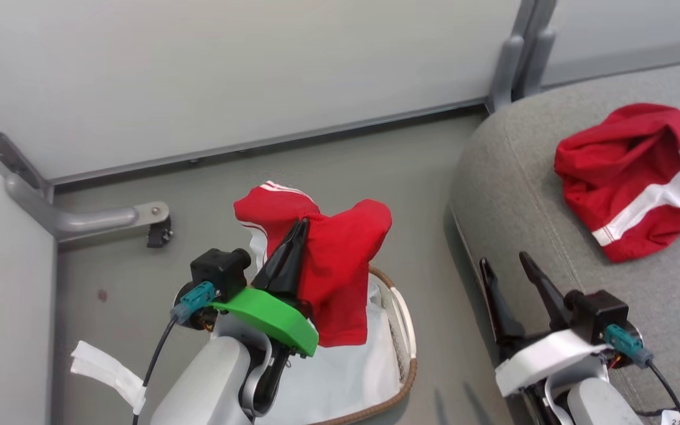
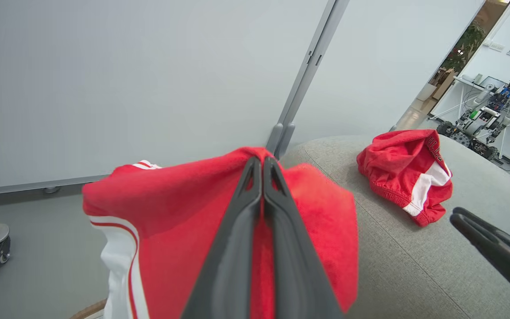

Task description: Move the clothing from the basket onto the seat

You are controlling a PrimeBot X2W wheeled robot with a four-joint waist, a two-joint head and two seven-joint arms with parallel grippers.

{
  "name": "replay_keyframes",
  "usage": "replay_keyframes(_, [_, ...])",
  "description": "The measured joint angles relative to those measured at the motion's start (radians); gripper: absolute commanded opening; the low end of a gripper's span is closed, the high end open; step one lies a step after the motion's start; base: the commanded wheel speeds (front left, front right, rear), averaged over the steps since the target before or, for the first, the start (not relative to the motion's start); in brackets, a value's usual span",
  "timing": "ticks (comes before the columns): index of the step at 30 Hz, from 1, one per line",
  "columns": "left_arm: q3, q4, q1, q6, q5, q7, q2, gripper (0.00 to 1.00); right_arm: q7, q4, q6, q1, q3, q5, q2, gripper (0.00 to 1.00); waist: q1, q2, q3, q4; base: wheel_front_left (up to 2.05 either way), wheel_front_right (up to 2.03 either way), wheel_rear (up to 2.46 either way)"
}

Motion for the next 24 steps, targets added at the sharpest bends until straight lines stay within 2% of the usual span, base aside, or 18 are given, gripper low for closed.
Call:
replay_keyframes(12, [0.040,-0.091,0.024,0.000,0.034,0.000,-0.003,0.00,0.000,0.040,0.000,0.064,0.038,-0.029,0.000,1.00,0.0000,0.0000,-0.081,0.085,0.00,0.00,0.00])
replay_keyframes(18, [0.035,-0.098,0.030,0.000,0.035,0.000,-0.003,0.00,0.000,0.054,0.000,0.012,0.130,-0.168,0.000,1.00,0.0000,0.0000,-0.088,0.113,0.00,0.00,0.00])
replay_keyframes(24, [0.025,-0.096,0.035,0.000,0.035,0.000,-0.004,0.00,0.000,0.091,0.000,-0.148,0.260,-0.282,-0.035,1.00,0.0000,0.0000,-0.081,0.124,0.00,0.00,0.00])
